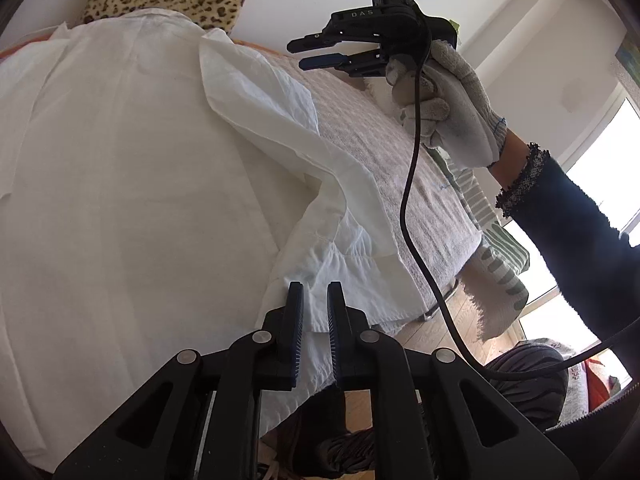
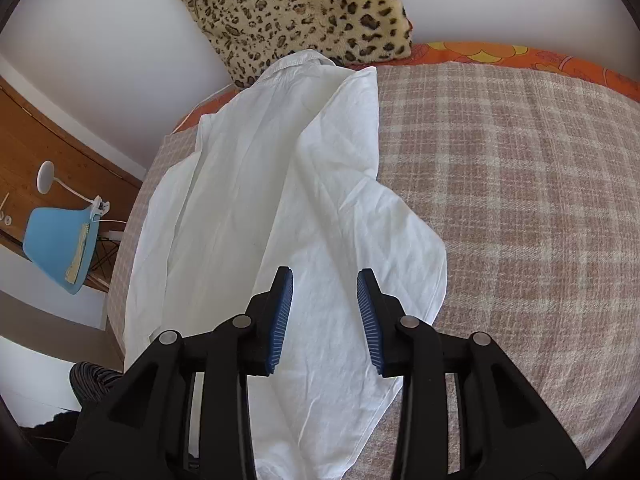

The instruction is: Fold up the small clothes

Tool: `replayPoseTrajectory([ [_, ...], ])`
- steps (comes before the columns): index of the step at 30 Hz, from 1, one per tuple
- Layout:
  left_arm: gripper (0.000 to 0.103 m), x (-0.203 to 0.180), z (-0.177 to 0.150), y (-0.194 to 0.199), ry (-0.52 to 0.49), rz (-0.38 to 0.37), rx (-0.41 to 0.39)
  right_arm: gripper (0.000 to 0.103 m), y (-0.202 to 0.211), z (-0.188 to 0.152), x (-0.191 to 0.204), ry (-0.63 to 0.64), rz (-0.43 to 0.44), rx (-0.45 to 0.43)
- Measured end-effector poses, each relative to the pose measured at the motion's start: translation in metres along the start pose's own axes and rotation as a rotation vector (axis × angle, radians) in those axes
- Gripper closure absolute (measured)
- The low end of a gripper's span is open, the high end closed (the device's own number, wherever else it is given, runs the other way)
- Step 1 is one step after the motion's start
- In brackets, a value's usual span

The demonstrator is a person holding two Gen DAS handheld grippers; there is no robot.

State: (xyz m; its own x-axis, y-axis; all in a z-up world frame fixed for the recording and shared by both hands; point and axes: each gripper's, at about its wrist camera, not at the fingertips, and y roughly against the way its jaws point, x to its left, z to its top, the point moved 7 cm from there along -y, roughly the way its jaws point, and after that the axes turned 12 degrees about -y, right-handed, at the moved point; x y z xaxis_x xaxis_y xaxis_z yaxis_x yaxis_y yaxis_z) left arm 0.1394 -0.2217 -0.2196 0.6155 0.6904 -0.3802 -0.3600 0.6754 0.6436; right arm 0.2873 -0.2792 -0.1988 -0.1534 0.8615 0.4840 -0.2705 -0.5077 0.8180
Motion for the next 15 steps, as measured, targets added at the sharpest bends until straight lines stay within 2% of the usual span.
replayPoseTrajectory([
  [1, 0.079, 0.003, 0.002, 0.002, -0.005, 0.027, -0.009, 0.067, 0.001, -0.008, 0.002, 0.005, -0.003, 0.01],
  [2, 0.067, 0.007, 0.005, 0.002, -0.004, 0.056, -0.012, 0.067, 0.003, -0.013, 0.001, 0.009, -0.03, 0.004],
  [3, 0.06, 0.011, 0.008, 0.001, 0.005, 0.08, -0.011, 0.067, 0.005, -0.019, 0.002, 0.009, -0.045, 0.001],
  [6, 0.06, 0.007, 0.01, -0.009, -0.006, 0.098, 0.009, 0.067, 0.011, -0.036, 0.002, -0.003, -0.075, 0.007],
  [9, 0.059, -0.009, 0.013, -0.01, -0.093, 0.095, 0.02, 0.067, 0.024, -0.057, -0.003, -0.014, -0.142, 0.0],
  [11, 0.059, -0.02, 0.013, -0.016, -0.142, 0.116, 0.042, 0.067, 0.035, -0.078, -0.009, -0.054, -0.152, 0.006],
  [15, 0.059, -0.023, 0.014, -0.032, -0.17, 0.152, 0.093, 0.067, 0.056, -0.131, -0.023, -0.119, -0.177, 0.02],
])
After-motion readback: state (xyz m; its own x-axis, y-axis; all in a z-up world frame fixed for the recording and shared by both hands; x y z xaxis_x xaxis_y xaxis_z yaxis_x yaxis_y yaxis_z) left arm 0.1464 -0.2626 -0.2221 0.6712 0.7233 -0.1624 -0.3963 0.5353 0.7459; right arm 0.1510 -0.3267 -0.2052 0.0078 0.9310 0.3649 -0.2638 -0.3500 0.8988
